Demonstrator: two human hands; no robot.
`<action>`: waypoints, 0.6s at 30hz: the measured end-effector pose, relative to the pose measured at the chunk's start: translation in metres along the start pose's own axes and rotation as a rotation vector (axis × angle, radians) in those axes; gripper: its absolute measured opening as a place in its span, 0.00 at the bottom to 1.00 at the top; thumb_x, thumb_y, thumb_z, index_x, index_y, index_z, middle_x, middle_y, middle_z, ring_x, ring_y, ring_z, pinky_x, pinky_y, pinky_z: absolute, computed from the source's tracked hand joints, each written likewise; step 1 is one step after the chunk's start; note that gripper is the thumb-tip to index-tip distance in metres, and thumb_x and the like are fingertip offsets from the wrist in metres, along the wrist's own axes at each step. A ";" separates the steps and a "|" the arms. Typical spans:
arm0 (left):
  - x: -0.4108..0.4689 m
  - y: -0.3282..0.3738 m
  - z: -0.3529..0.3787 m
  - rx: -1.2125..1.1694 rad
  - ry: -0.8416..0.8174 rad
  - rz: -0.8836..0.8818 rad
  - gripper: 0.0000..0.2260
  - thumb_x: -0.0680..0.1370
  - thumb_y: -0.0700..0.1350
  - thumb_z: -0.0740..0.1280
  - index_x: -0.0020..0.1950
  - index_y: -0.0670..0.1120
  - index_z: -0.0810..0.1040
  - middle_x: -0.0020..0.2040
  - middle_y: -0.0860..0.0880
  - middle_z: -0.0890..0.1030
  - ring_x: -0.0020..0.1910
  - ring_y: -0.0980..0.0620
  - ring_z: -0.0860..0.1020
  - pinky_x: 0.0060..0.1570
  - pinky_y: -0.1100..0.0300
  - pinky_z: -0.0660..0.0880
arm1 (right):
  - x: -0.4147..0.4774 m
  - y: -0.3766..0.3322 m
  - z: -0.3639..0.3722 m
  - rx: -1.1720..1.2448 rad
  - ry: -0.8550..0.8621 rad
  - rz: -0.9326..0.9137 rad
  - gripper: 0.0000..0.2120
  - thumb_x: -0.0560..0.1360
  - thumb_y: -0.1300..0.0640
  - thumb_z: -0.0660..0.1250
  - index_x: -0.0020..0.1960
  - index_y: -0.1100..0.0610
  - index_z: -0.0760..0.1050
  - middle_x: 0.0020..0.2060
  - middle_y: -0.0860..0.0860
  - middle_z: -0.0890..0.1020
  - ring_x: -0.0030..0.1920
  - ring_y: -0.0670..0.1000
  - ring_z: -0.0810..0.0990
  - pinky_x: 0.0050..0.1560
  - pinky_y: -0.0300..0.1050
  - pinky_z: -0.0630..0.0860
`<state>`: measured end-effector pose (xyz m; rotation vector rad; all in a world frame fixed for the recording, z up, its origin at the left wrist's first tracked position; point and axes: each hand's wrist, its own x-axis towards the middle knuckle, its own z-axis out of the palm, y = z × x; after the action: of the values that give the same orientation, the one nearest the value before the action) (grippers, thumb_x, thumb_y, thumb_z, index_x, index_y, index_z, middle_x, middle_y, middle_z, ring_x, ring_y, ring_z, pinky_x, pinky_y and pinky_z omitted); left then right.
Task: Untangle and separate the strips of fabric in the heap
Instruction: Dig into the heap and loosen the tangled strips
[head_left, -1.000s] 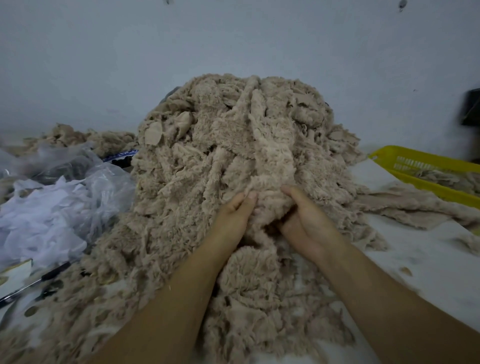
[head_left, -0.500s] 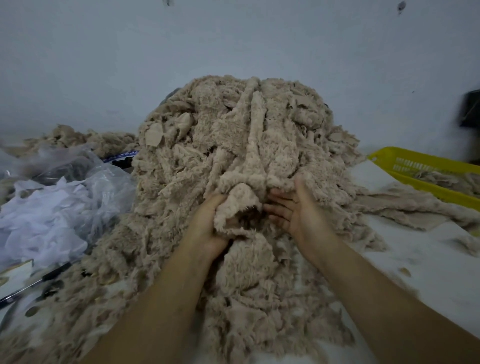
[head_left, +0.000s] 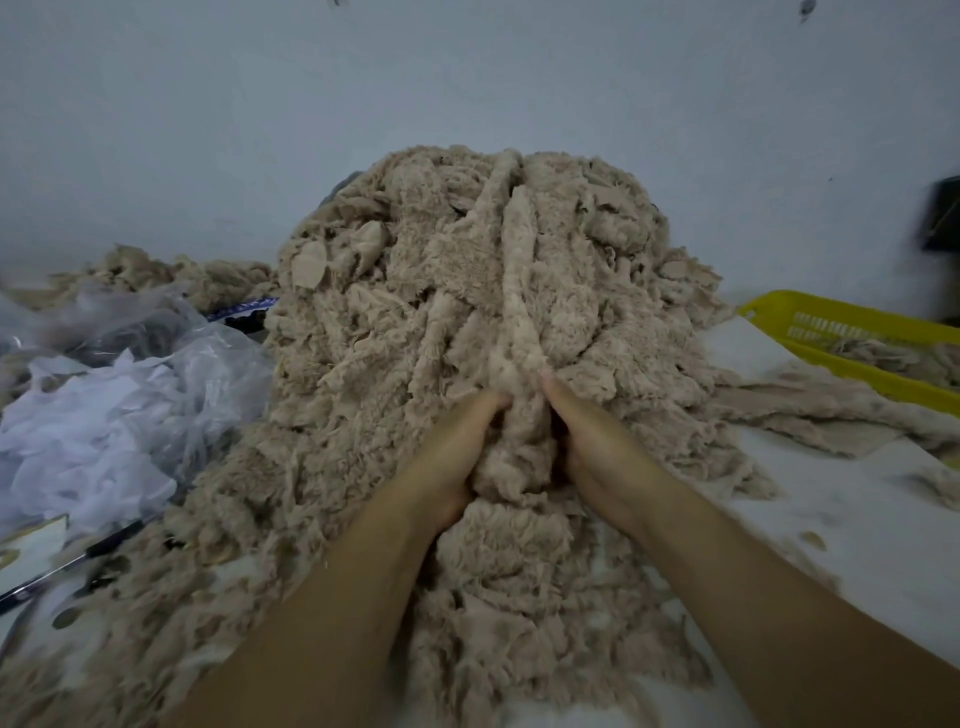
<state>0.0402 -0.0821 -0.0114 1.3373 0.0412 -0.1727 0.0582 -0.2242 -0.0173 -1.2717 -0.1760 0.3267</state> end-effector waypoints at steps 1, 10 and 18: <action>-0.001 0.000 0.001 0.070 -0.020 0.022 0.13 0.81 0.50 0.64 0.55 0.45 0.84 0.51 0.45 0.86 0.50 0.50 0.85 0.41 0.63 0.80 | 0.000 -0.001 -0.001 -0.011 0.011 -0.019 0.27 0.71 0.39 0.68 0.62 0.56 0.79 0.55 0.52 0.85 0.56 0.48 0.83 0.55 0.44 0.79; -0.009 0.003 0.002 0.047 -0.130 0.084 0.24 0.71 0.52 0.77 0.59 0.37 0.81 0.54 0.41 0.85 0.52 0.47 0.84 0.52 0.55 0.81 | 0.014 0.003 -0.014 0.045 0.339 0.041 0.11 0.79 0.53 0.63 0.57 0.59 0.72 0.42 0.54 0.84 0.38 0.51 0.84 0.41 0.50 0.82; -0.005 0.013 -0.021 -0.593 -0.141 0.116 0.18 0.76 0.52 0.69 0.61 0.42 0.84 0.63 0.40 0.81 0.62 0.42 0.80 0.60 0.44 0.78 | 0.010 -0.003 -0.018 0.234 0.336 0.067 0.04 0.83 0.56 0.58 0.51 0.54 0.71 0.31 0.53 0.83 0.27 0.48 0.78 0.25 0.40 0.75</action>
<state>0.0387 -0.0586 -0.0028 0.7319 -0.0981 -0.1414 0.0730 -0.2377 -0.0199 -1.0832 0.1876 0.1804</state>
